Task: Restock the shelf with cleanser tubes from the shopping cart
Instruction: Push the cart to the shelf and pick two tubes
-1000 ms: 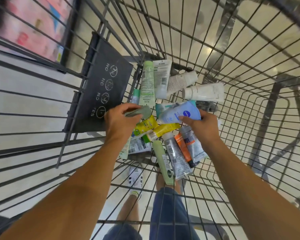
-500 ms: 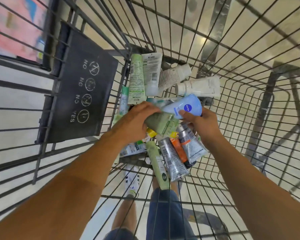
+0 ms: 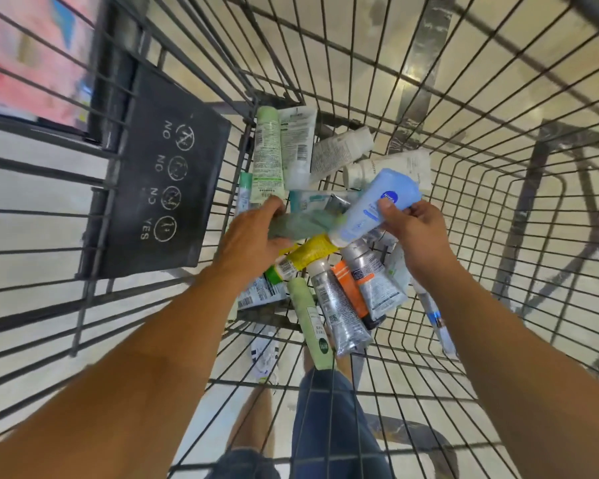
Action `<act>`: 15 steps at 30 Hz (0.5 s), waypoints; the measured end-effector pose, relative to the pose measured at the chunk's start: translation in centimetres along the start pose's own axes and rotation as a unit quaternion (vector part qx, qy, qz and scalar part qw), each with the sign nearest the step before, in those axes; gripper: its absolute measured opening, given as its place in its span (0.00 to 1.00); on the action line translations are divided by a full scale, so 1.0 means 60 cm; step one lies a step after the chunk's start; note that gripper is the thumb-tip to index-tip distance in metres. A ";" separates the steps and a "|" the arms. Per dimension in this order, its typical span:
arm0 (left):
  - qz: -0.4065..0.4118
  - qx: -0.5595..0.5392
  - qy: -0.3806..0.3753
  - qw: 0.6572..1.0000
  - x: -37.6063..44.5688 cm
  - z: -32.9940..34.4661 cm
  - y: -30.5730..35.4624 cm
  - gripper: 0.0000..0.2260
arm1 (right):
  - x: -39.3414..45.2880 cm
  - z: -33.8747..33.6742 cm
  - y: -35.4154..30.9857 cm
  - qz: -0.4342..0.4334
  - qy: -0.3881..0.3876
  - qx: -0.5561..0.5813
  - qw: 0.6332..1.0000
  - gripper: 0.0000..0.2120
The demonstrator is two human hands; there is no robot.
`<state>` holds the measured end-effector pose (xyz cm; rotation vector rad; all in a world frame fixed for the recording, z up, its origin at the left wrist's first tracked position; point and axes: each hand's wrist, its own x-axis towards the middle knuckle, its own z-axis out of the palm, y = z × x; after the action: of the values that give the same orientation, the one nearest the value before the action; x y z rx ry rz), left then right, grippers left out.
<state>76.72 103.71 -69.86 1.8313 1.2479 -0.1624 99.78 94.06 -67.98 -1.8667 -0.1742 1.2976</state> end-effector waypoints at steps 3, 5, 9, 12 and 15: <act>-0.101 -0.190 0.042 0.976 -0.028 -0.031 0.016 0.23 | -0.018 0.002 -0.033 -0.008 0.013 0.027 1.000 0.12; -0.157 -0.274 0.080 0.945 -0.049 -0.054 0.036 0.21 | -0.037 0.010 -0.064 -0.007 0.025 0.037 0.999 0.11; -0.212 -0.433 0.109 0.869 -0.108 -0.120 0.101 0.15 | -0.092 0.039 -0.141 0.025 0.029 0.075 0.996 0.12; -0.204 -0.504 0.119 0.831 -0.158 -0.179 0.155 0.15 | -0.148 0.062 -0.217 0.050 -0.019 0.130 0.990 0.07; -0.174 -0.533 0.142 0.816 -0.212 -0.243 0.204 0.19 | -0.216 0.086 -0.298 0.059 -0.114 0.148 0.981 0.06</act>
<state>75.27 104.32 -47.04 0.6473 1.4350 0.5454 95.48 101.41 -46.98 -1.4946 0.0110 1.5289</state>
